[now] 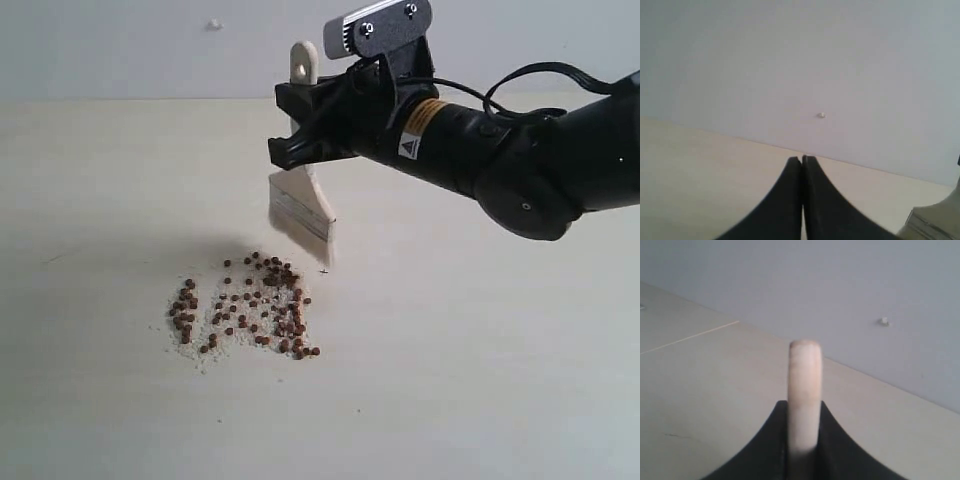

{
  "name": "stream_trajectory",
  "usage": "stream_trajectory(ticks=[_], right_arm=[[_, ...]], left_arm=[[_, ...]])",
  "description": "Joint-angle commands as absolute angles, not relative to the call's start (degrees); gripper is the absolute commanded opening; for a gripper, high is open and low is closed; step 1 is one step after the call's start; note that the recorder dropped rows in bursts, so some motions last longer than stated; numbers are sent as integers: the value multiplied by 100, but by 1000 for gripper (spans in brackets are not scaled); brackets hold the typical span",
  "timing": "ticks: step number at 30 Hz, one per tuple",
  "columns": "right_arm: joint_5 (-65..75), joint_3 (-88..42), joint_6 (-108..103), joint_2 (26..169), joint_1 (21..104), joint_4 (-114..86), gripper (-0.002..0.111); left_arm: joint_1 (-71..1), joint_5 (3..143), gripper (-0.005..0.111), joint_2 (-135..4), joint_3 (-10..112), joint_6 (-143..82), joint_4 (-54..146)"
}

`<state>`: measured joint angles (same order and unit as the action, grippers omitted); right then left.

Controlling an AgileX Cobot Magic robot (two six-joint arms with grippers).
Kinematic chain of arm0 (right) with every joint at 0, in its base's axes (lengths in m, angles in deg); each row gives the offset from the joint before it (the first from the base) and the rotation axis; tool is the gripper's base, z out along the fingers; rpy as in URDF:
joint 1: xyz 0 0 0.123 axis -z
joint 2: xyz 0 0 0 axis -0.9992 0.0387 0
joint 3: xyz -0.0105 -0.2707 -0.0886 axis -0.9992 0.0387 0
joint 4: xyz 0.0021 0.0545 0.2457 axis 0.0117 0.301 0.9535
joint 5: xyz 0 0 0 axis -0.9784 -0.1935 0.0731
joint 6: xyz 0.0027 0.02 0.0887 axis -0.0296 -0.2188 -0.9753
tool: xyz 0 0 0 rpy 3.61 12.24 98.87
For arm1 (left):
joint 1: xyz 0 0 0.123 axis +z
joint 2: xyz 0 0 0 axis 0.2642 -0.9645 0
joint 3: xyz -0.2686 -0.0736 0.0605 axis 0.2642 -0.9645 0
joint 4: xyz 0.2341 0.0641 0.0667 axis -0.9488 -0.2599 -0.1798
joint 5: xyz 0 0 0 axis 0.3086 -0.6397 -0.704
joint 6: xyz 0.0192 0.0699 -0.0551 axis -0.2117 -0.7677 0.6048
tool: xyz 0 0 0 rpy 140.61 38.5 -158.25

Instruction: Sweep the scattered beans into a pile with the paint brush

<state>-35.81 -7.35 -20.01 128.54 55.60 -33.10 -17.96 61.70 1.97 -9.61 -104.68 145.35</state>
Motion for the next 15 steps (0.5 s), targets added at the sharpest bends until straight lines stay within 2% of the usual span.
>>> stream_trajectory(ticks=[1,8,15], right_arm=[[-3570,-750,-1764,12760,5976,-3260,0],[-4238,-845,-1917,13014,7080,-3769,0],[-3852,-2353,-3561,13936,7542,-5858,0]], left_arm=[[-1822,6159,0,238,-982,-10454,14564],[-1822,6159,0,238,-982,-10454,14564],[-1822,6159,0,238,-982,-10454,14564]])
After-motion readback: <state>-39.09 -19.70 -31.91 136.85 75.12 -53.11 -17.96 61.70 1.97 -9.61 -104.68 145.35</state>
